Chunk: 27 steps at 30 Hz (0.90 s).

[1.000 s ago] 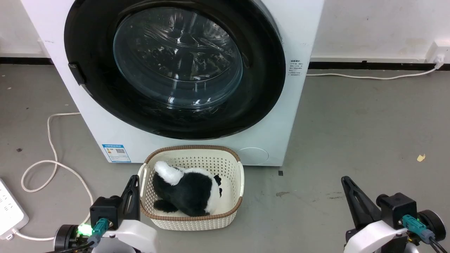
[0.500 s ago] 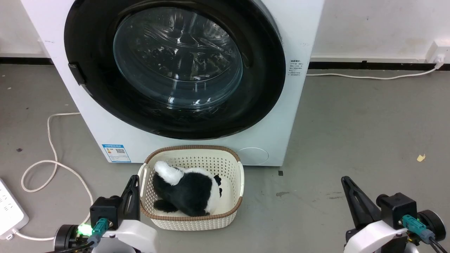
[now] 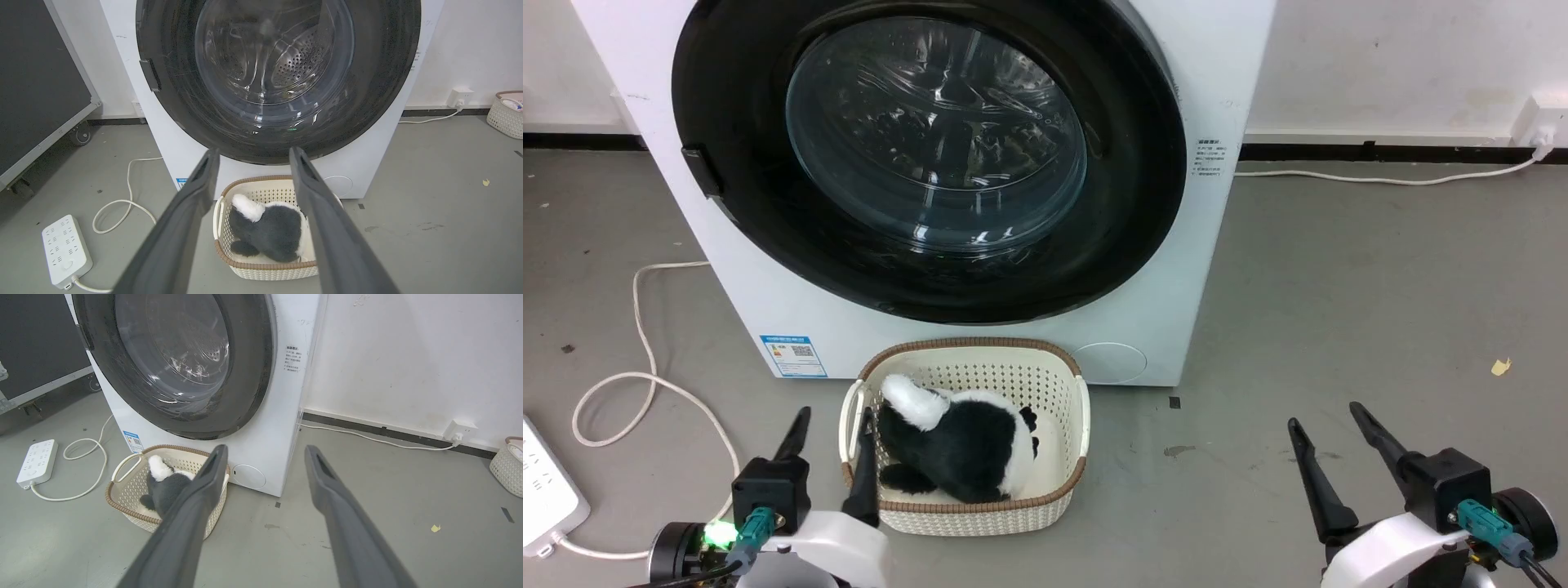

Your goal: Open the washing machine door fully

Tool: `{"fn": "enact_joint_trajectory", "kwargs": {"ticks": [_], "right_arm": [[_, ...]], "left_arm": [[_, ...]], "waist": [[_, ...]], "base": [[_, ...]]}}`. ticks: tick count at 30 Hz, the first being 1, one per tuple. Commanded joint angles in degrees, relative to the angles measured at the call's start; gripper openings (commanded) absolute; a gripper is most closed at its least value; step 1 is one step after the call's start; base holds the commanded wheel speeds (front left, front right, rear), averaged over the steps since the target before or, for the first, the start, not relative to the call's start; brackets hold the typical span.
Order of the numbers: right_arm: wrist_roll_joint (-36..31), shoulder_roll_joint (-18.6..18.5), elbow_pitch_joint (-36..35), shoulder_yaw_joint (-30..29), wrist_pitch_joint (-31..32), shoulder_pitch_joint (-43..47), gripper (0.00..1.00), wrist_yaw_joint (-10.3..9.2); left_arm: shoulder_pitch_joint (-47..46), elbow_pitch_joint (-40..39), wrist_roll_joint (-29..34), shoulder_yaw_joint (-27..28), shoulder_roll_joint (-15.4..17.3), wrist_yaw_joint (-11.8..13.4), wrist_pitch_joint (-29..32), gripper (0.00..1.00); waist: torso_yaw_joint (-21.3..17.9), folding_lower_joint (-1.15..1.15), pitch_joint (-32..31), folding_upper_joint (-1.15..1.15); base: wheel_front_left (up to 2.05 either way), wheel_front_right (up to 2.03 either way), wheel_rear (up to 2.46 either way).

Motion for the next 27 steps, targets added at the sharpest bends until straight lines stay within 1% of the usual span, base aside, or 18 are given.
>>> {"fn": "enact_joint_trajectory", "kwargs": {"ticks": [1, 9, 14, 27], "right_arm": [[0.19, 0.01, 0.02, 0.04, -0.3, 0.06, 1.0, 0.0], [-0.04, 0.03, -0.43, -0.13, -1.25, 0.22, 1.0, -0.01], [-0.73, -0.14, -0.99, 0.11, -2.33, -0.4, 1.0, -0.02], [0.56, -3.06, -1.21, 0.86, -3.16, -5.18, 1.0, -0.03]], "left_arm": [[0.01, 0.07, -0.02, -0.16, 0.0, 0.03, -0.31, 1.0], [0.0, 0.11, -0.23, -0.74, 0.0, 0.19, -1.26, 1.0], [-0.48, -0.04, -0.46, -1.42, 0.01, 0.31, -2.34, 1.0], [-2.09, -0.3, -1.03, -2.51, 0.01, 0.57, -3.9, 1.0]], "waist": [[0.0, 0.0, 0.01, 0.0], [0.07, 0.0, 0.26, 0.0], [0.46, 0.0, 1.58, 0.0], [1.5, 0.0, 4.81, 0.0]], "base": [[0.0, 0.0, 0.0], [0.0, 0.0, 0.0], [0.0, 0.0, 0.0], [0.0, 0.0, 0.0]]}}
